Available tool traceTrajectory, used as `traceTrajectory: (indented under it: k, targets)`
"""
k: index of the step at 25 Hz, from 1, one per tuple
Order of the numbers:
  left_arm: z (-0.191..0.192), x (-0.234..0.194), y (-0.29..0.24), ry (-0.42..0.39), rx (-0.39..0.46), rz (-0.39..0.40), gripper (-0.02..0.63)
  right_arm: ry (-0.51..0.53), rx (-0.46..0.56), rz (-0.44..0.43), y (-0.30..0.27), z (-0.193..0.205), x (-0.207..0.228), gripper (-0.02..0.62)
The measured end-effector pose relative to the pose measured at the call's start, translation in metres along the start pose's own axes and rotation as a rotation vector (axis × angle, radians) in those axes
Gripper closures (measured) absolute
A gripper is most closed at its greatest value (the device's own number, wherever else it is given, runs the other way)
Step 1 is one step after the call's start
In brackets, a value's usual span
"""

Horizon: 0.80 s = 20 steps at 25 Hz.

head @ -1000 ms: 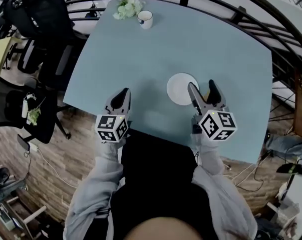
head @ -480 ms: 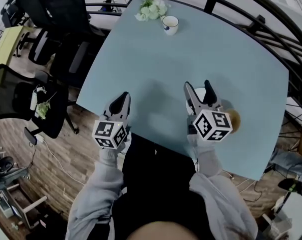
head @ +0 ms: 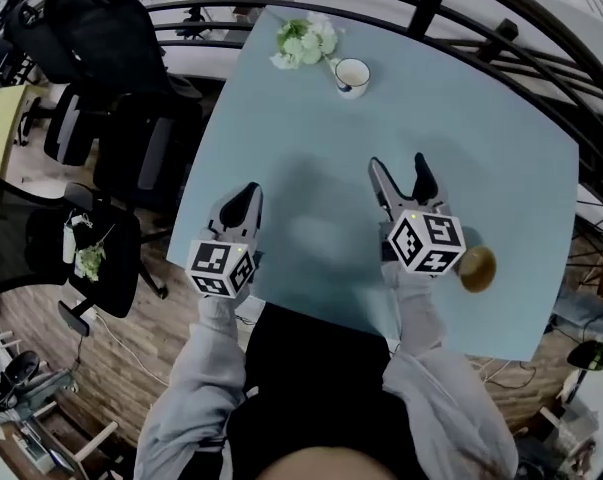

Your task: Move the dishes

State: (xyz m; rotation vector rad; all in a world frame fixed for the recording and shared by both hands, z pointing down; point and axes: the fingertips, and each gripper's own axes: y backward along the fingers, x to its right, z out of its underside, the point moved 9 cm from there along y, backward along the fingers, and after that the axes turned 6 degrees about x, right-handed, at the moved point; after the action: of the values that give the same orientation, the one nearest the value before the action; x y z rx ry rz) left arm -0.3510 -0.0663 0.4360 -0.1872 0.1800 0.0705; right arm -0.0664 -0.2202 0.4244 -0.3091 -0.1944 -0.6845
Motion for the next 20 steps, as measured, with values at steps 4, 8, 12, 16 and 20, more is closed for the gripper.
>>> traceTrajectory:
  k: [4, 8, 12, 16, 20]
  targets:
    - [-0.012, -0.032, -0.043, -0.004, -0.007, 0.074, 0.580, 0.025, -0.028, 0.026, -0.046, -0.003, -0.007, 0.181]
    - [-0.020, -0.060, -0.083, -0.004, -0.004, 0.153, 0.580, 0.121, -0.070, 0.028, -0.090, -0.006, -0.012, 0.152]
    - [-0.021, -0.085, -0.117, 0.010, -0.010, 0.194, 0.580, 0.207, -0.106, 0.039, -0.132, -0.005, -0.005, 0.138]
    - [-0.014, -0.106, -0.143, 0.032, -0.013, 0.199, 0.580, 0.189, -0.134, 0.015, -0.169, 0.009, 0.009, 0.124]
    - [-0.008, -0.124, -0.157, 0.050, -0.017, 0.186, 0.580, 0.204, -0.170, 0.012, -0.200, 0.022, 0.018, 0.117]
